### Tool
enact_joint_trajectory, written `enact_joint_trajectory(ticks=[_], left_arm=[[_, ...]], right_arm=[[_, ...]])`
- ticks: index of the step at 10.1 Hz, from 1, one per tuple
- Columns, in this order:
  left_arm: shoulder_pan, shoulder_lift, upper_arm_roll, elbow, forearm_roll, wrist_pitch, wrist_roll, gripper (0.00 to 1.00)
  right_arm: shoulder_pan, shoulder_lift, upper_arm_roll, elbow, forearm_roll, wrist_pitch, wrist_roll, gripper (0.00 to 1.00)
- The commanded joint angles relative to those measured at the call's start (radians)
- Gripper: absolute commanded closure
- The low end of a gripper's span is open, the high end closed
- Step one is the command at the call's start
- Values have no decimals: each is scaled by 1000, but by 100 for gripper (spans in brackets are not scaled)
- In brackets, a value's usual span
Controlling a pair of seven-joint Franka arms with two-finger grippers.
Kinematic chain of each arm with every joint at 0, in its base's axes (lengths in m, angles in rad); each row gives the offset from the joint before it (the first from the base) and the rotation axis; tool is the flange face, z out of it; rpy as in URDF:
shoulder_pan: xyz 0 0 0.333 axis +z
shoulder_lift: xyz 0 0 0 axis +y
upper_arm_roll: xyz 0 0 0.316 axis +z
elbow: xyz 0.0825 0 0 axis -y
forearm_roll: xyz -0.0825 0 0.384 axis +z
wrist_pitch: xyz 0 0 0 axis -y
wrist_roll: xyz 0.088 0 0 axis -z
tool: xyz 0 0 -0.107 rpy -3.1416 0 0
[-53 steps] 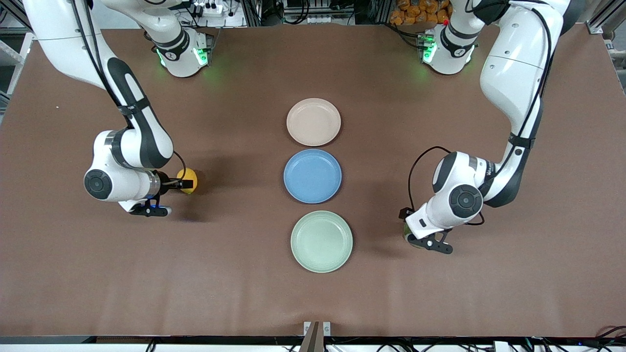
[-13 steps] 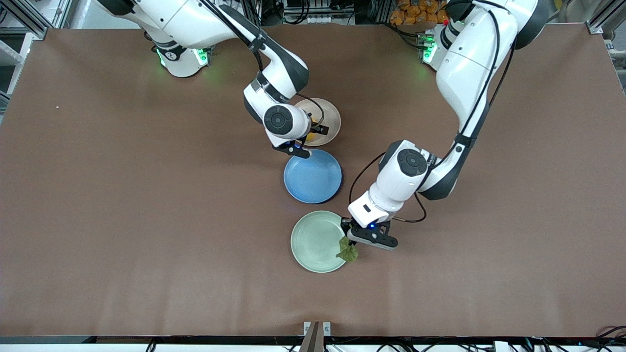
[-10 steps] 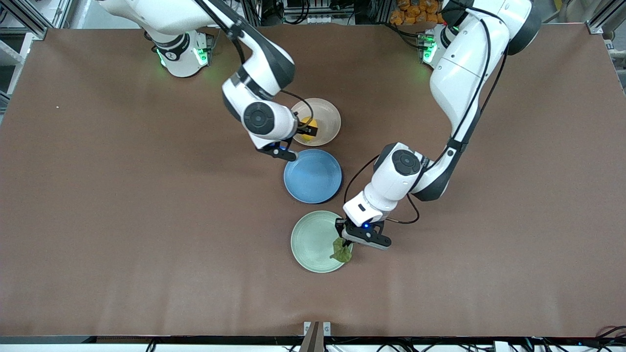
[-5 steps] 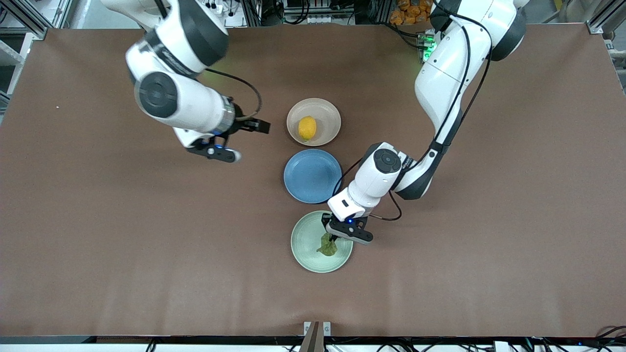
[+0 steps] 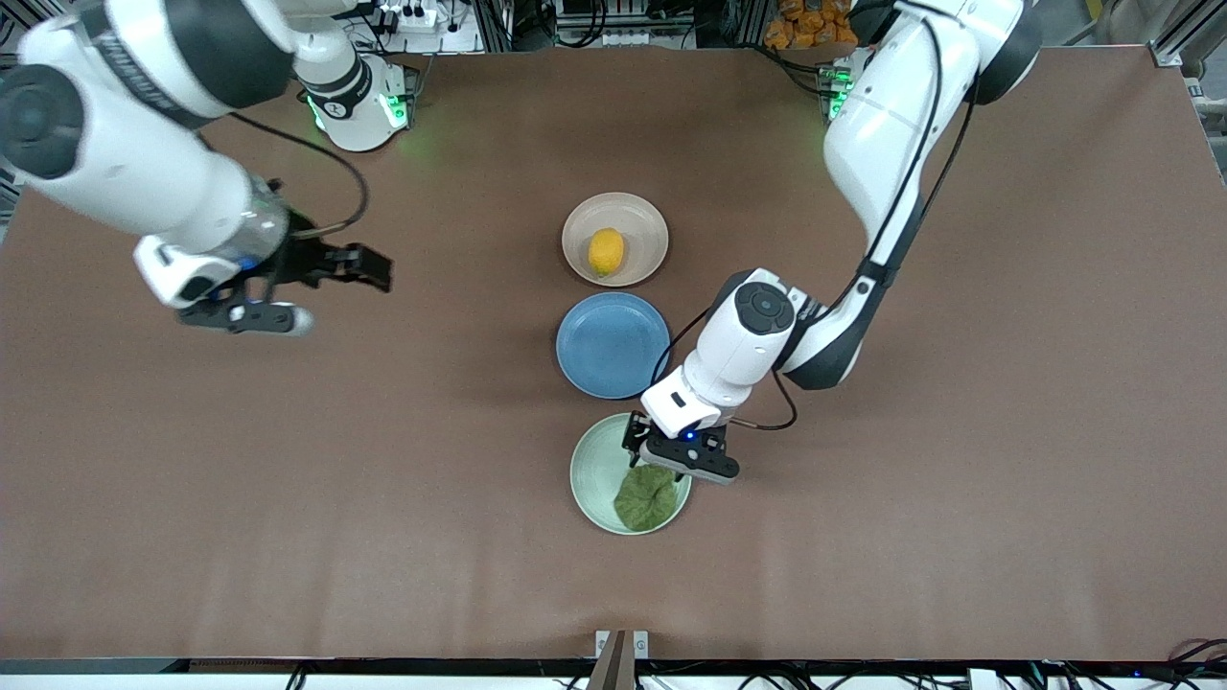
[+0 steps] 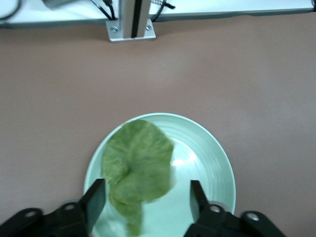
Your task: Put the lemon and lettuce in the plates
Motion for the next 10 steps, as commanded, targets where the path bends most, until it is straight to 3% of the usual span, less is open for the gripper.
enact_joint_trajectory(ticks=[1,3,5,10], left_arm=[[46,-158,20,-44,-5,-176,-11,0],[80,-221,25,-42,-5,-285,-12,0],[135,-298,28,-42,-4,-428,-9,0],[284,-490,25,-44,-5,-700,-2,0]], right_arm=[[-1,-2,-97,24,-11,-17,-143,0],[-1,-9,-139,32,-40,-29,-218,0],[7,-9,-141,73,-173,-35,-248,0],[2,-6,-164,110,-151,-78,-242,0]])
